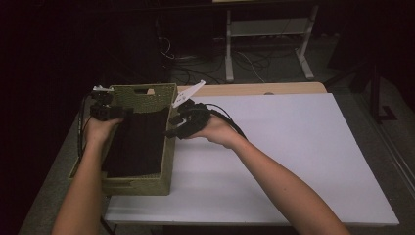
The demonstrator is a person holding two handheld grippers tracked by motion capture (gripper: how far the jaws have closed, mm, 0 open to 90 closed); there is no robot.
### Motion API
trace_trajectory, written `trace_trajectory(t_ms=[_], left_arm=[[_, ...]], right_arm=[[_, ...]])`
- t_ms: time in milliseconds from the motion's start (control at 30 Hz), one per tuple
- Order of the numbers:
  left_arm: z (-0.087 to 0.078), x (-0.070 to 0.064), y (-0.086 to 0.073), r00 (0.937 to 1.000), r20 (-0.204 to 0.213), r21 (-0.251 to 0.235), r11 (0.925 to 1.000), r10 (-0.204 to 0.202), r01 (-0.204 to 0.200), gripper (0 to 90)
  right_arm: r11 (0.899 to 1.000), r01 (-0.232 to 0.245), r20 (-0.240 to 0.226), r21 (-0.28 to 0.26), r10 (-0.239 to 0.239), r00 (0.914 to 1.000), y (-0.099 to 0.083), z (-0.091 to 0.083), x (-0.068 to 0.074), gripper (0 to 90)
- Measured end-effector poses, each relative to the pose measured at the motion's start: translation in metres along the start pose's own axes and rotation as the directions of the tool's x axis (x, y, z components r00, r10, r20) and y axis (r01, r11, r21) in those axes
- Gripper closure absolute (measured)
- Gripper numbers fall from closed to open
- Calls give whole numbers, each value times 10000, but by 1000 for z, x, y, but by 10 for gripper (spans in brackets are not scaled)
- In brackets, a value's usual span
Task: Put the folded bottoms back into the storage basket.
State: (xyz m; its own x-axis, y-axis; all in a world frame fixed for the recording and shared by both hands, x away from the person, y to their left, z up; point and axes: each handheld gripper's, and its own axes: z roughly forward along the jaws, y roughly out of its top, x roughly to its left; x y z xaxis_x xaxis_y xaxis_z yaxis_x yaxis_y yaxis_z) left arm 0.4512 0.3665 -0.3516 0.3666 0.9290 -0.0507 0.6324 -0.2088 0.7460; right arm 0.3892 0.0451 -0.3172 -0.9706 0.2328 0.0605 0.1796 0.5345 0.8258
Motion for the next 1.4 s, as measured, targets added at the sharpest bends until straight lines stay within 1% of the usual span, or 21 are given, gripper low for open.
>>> trace_trajectory(t_ms=[67,133,200,233,300,433,567,633,767,867,933,1100,1133,1200,1300,1333,1400], left_arm=[[-3,-6,0,9999,138,-49,10000,26,-25,390],[-7,-14,0,9988,483,-236,9997,83,-72,366],[-10,-22,0,9965,829,-478,9988,136,-96,336],[-11,-26,0,9951,974,-507,9986,192,-143,319],[-14,-35,1,9931,1116,-610,9977,347,-280,282],[-20,-53,3,9880,1397,-780,9954,656,-550,218],[-24,-70,3,9828,1573,-982,9918,972,-824,185],[-26,-77,3,9799,1682,-1058,9903,1073,-902,178],[-27,-89,5,9744,1844,-1167,9873,1286,-1082,161],[-27,-97,5,9688,2057,-1166,9864,1385,-1162,141],[-26,-102,4,9636,2256,-1149,9861,1434,-1198,127],[-26,-114,1,9524,2512,-1221,9818,1726,-1457,83],[-26,-116,0,9507,2549,-1224,9811,1768,-1497,75],[-26,-120,-1,9438,2727,-1285,9793,1867,-1566,49],[-27,-126,-3,9397,2813,-1414,9770,1944,-1597,19],[-28,-127,-4,9372,2885,-1458,9764,1958,-1591,3],[-30,-131,-5,9323,3002,-1551,9747,2016,-1608,0]], right_arm=[[9999,-76,106,-94,77,9999,-2,-4,-2,432],[9997,-170,155,-197,173,9997,-5,-8,-5,417],[9995,-234,250,-226,240,9994,-9,-11,-8,400],[9994,-273,311,-226,280,9991,-11,-13,-10,393],[9987,-429,298,-271,437,9986,-15,-16,-13,383],[9989,-374,408,-289,386,9984,-20,-22,-16,365],[9989,-382,566,-257,396,9976,-27,-29,-19,347],[9991,-385,701,-198,398,9967,-29,-32,-20,341],[9988,-398,841,-291,422,9956,-33,-39,-23,323],[9983,-452,992,-371,487,9939,-37,-43,-25,297],[9980,-523,1106,-357,559,9923,-40,-46,-26,278],[9965,-694,1327,-476,752,9883,-52,-55,-31,225],[9959,-764,1404,-492,826,9866,-55,-57,-32,216],[9953,-825,1580,-507,896,9834,-60,-61,-34,193],[9940,-962,1856,-527,1044,9771,-68,-68,-36,155],[9931,-1010,1914,-597,1107,9752,-71,-71,-37,143],[9917,-1064,2047,-727,1192,9715,-77,-77,-38,132]])
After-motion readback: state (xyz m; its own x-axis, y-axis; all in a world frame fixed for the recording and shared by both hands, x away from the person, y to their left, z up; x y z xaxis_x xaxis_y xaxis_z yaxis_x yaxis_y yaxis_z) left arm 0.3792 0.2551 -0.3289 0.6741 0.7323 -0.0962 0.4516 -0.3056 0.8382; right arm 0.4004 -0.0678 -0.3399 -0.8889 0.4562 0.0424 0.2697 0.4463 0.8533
